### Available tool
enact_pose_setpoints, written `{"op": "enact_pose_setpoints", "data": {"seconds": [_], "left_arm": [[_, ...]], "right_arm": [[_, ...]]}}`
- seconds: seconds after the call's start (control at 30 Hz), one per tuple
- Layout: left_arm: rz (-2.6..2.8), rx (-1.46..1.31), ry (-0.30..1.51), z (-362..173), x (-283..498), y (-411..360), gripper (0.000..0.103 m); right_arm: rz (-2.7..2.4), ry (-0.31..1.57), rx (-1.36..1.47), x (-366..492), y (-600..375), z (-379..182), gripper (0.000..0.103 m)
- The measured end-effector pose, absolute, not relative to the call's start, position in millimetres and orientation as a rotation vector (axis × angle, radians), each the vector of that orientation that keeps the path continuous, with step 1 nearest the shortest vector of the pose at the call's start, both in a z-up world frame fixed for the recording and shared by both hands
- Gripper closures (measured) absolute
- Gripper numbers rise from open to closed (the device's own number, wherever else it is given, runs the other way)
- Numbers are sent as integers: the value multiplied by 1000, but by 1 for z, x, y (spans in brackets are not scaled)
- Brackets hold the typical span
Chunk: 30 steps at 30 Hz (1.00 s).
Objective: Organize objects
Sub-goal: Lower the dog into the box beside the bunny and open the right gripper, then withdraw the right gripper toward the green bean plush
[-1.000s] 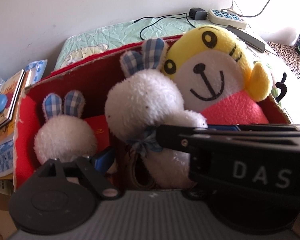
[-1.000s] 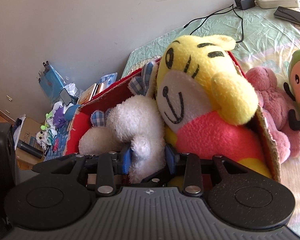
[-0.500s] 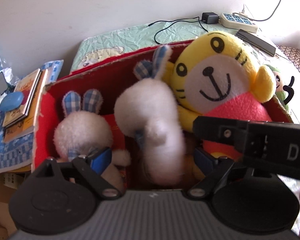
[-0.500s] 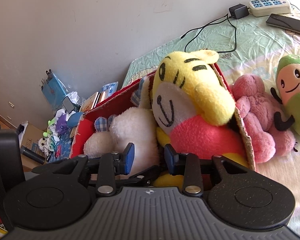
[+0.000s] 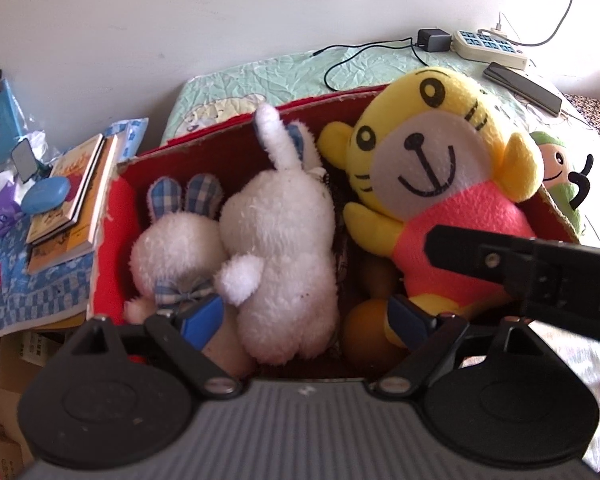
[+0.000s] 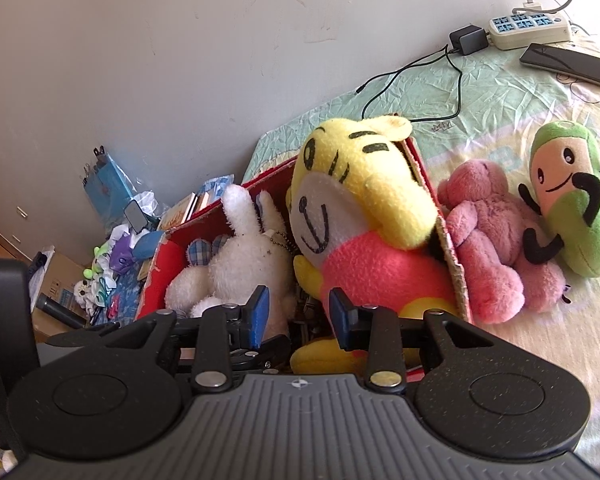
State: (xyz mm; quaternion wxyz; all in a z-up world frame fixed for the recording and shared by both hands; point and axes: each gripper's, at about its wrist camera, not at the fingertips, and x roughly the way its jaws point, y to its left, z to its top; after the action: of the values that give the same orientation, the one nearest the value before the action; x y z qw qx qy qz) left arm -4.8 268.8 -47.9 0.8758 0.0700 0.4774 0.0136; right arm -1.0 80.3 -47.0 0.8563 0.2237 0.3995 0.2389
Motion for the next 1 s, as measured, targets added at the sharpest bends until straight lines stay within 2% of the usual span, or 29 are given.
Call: {"op": "enact_pose_setpoints", "data": {"seconds": [0.67,1.0], "left_arm": [[189,114,966,-17,-36,223,13],[210,60,1016,-17,-41,199,11]], "right_arm": [[652,870,444,-3,30,-30,65],[706,900,436,4,4,-35,65]]}}
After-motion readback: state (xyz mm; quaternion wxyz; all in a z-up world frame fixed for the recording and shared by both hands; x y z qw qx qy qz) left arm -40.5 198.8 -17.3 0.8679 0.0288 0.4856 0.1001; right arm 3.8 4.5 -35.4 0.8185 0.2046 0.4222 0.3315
